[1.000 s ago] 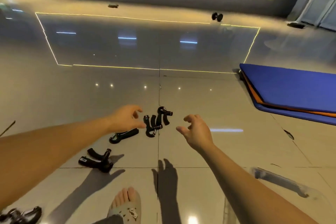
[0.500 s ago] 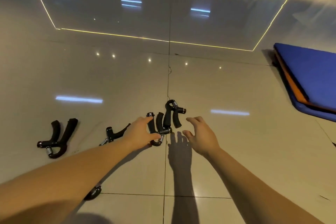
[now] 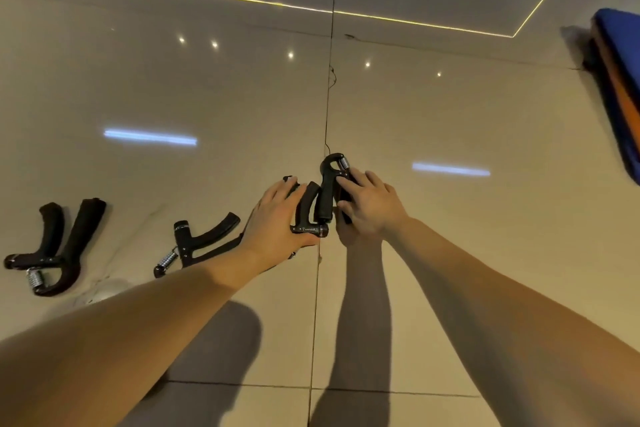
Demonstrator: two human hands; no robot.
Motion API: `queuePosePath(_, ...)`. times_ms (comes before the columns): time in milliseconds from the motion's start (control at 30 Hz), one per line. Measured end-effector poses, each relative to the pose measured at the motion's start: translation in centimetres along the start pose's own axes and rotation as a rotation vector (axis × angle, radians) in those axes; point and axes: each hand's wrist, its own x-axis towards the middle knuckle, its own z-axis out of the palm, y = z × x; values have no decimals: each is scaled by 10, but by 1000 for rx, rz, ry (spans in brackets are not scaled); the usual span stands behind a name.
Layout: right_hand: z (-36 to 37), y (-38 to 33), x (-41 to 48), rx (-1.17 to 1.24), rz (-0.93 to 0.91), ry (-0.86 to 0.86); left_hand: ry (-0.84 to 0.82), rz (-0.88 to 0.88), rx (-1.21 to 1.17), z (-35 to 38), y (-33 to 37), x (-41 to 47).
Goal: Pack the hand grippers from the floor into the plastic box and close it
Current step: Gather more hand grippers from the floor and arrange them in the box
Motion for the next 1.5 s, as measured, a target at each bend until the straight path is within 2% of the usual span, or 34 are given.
queuePosePath(100,5,3,-3,-11,28,47,-66,34,-19,-10,-9,5)
queuePosePath(200,12,0,-24,-51,150,138,-110,27,-100,-14,-11,5)
queuePosePath(333,20,-11,-68,-104,272,183,48,-138,-134,2,4,-6)
queuePosePath(467,13,8,-85,-120,153,291,133,-148,7,10,8,-8)
queuePosePath(567,0,26,-72,-40,-32,88,88,-157,-20,9,13,-7)
queuePosePath(633,-3,25,-58,-2,-81,-1,73,-172,-56,9,18,-9)
queuePosePath(833,8,19,-55,-90,-43,139,91,-188,-91,13,19,-18)
queuePosePath(933,23,22,-70,-41,22,202,95,-197,-14,15,21,-20)
queuePosePath(1067,31,25,-85,36,147,233,87,-231,-23,14,29,-22)
queuePosePath(1233,24,36,-116,177,182,287,61,-169,-162,10,44,-41)
queuePosePath(1500,-27,42,-211,400,245,463,-6,43,-324,-28,112,-77)
